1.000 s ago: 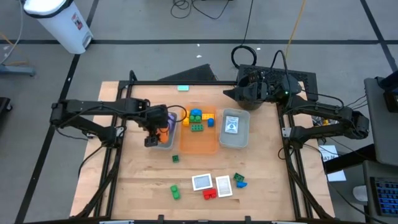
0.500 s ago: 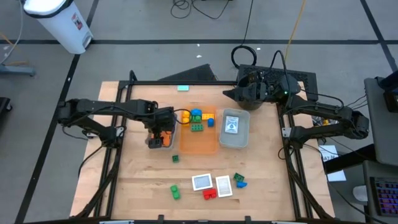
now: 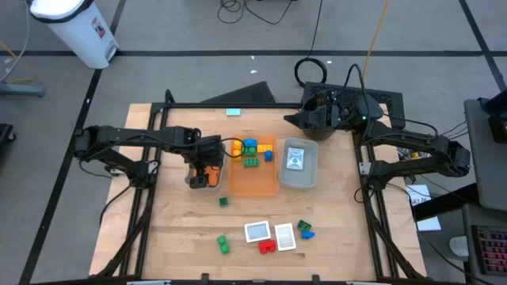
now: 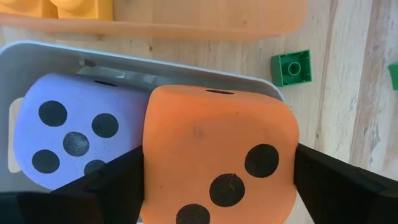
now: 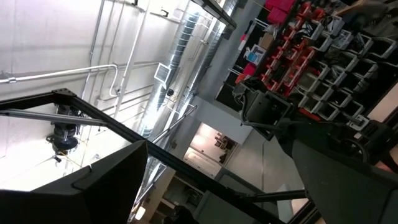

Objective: Pick & Place Toys
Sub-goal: Put the orange dice into the left gray bin

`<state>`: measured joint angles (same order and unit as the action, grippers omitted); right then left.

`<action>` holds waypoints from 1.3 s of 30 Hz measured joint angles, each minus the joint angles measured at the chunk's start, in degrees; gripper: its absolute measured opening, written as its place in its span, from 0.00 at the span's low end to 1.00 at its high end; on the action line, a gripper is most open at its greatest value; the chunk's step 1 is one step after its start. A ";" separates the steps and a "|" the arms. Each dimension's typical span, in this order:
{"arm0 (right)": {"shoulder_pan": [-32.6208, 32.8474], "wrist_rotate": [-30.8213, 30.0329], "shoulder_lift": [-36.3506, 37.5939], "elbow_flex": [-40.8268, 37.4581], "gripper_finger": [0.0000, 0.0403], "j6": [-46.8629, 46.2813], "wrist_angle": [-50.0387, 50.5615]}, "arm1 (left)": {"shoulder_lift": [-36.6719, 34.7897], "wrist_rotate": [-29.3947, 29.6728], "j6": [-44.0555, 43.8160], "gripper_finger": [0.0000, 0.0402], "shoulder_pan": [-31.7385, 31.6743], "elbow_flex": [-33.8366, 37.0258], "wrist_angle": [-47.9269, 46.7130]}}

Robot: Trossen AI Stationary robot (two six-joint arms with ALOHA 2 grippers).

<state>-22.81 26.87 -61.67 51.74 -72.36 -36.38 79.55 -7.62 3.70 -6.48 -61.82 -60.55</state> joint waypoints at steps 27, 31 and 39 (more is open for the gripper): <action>0.02 0.00 0.00 0.00 0.97 0.00 -0.02 | 0.00 -2.36 0.16 0.78 0.02 -0.04 -1.33; 0.02 0.00 0.00 0.00 0.97 0.00 -0.02 | 0.00 0.29 -1.46 0.84 0.02 -0.04 -1.33; 0.02 0.00 0.00 0.00 0.97 0.00 -0.02 | 0.00 0.58 -2.39 0.95 0.02 -0.04 -1.32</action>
<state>-22.79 26.87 -61.67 51.75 -72.36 -36.40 79.55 -7.04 1.32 -6.46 -61.87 -61.88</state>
